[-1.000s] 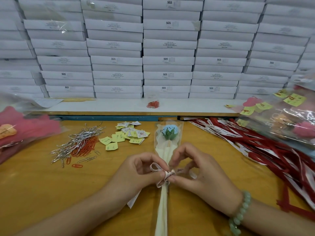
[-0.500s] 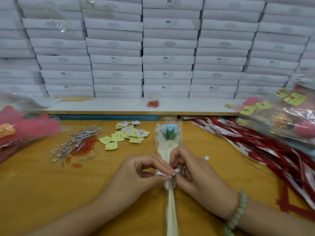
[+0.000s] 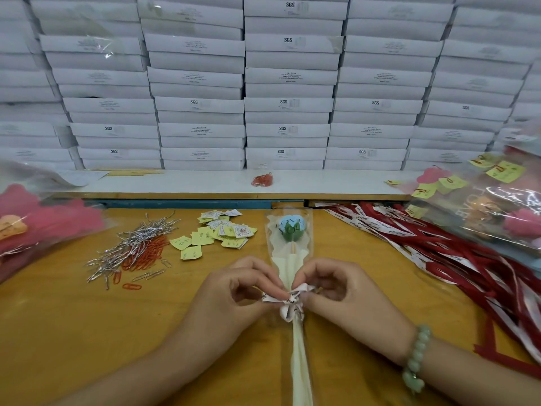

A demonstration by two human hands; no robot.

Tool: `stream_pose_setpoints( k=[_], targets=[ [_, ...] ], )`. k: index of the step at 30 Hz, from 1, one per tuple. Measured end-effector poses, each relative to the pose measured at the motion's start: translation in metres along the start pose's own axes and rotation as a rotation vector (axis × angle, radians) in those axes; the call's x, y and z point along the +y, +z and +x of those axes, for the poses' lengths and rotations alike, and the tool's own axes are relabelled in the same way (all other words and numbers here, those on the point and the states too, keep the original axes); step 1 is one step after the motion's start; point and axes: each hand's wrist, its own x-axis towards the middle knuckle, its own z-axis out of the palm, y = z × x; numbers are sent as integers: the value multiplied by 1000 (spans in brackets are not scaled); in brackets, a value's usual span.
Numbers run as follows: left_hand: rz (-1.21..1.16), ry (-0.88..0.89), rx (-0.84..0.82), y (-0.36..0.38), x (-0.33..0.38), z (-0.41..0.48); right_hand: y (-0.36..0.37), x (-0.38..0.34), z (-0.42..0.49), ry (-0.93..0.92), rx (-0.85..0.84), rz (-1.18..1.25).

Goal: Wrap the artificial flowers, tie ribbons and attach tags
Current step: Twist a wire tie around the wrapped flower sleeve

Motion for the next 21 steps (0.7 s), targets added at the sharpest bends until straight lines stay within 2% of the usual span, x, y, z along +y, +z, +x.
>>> stream_pose_setpoints(
  k=[2,7,16,21],
  targets=[
    [12,-10,0,0,1,0,-2,0,1,41,3,89],
    [96,-1,-63,-3,3,-1,-5,5,3,70,66,107],
    [142,47,-201,-11,-3,0,-10,12,5,79,150,-120],
    [118,4,-311,-22,-8,3,-18,12,3,89,177,-388]
  ],
)
